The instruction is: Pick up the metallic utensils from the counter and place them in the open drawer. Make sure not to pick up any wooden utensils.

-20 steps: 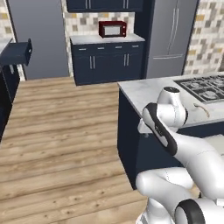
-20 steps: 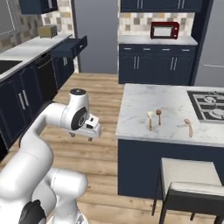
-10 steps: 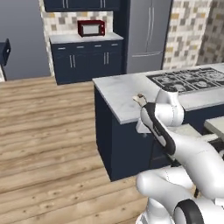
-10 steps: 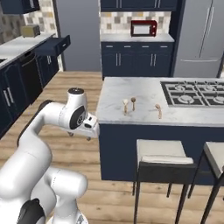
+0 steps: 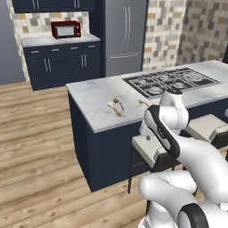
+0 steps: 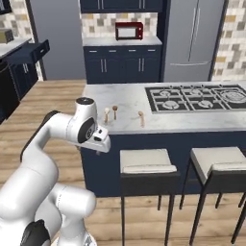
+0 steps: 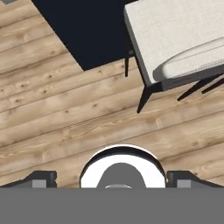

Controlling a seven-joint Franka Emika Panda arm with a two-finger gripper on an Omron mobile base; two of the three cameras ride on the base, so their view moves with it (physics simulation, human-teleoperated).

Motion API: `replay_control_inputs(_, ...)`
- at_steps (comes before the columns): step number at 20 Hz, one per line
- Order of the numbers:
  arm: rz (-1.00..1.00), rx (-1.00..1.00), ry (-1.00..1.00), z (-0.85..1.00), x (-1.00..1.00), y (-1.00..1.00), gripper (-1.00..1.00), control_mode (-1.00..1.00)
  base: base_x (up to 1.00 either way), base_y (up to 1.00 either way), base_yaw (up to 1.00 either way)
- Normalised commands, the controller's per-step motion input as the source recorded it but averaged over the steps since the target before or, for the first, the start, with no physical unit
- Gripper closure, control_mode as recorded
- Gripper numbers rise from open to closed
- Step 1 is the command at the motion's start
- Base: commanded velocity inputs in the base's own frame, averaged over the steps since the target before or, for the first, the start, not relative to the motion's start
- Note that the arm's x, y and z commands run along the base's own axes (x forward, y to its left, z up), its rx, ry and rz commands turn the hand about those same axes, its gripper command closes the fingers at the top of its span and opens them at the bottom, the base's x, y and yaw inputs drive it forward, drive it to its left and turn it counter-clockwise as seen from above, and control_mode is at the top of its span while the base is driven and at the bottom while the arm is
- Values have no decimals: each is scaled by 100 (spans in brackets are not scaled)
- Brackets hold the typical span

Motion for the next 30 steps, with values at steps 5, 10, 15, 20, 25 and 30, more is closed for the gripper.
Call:
replay_control_inputs(5,0,0,0,0,0,0,-100,100,46,-5,-8)
replay_control_inputs(10,0,0,0,0,0,0,-100,100,42,1,0)
replay_control_inputs(15,0,0,0,0,0,0,-100,100,41,1,0)
replay_control_inputs(20,0,0,0,0,0,0,-100,100,54,0,0)
replay_control_inputs(25,0,0,0,0,0,0,-100,100,52,0,0)
replay_control_inputs(30,0,0,0,0,0,0,-100,100,63,2,0)
